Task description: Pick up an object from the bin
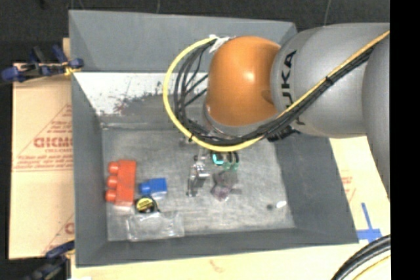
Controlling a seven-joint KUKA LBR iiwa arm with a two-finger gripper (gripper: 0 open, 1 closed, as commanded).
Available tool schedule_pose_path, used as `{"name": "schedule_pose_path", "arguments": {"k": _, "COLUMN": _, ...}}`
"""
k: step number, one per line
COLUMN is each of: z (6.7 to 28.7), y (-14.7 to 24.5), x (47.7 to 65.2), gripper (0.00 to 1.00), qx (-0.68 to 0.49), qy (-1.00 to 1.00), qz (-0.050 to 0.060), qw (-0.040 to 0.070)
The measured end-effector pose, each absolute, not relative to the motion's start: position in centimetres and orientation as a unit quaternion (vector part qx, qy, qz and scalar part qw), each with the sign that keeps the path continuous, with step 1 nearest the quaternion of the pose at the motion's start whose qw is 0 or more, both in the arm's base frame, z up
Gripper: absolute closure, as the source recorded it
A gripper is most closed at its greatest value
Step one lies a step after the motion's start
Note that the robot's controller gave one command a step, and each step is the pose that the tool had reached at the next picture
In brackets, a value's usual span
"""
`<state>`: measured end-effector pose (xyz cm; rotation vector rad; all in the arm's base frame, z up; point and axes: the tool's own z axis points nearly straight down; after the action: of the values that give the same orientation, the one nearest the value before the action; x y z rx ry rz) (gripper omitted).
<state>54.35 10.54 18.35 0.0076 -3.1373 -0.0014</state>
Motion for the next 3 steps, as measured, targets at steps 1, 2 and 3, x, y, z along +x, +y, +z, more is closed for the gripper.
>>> {"name": "schedule_pose_path", "arguments": {"k": 1, "z": 8.5, "y": 12.7, "x": 52.9, "gripper": 0.0, "qx": -0.016, "qy": -1.0, "qz": -0.002, "qw": -0.009}}
{"name": "schedule_pose_path", "arguments": {"k": 2, "z": 8.1, "y": 12.6, "x": 52.5, "gripper": 1.0, "qx": -0.017, "qy": -1.0, "qz": -0.001, "qw": -0.002}}
{"name": "schedule_pose_path", "arguments": {"k": 3, "z": 15.2, "y": 13.5, "x": 52.5, "gripper": 1.0, "qx": -0.008, "qy": -1.0, "qz": -0.002, "qw": -0.004}}
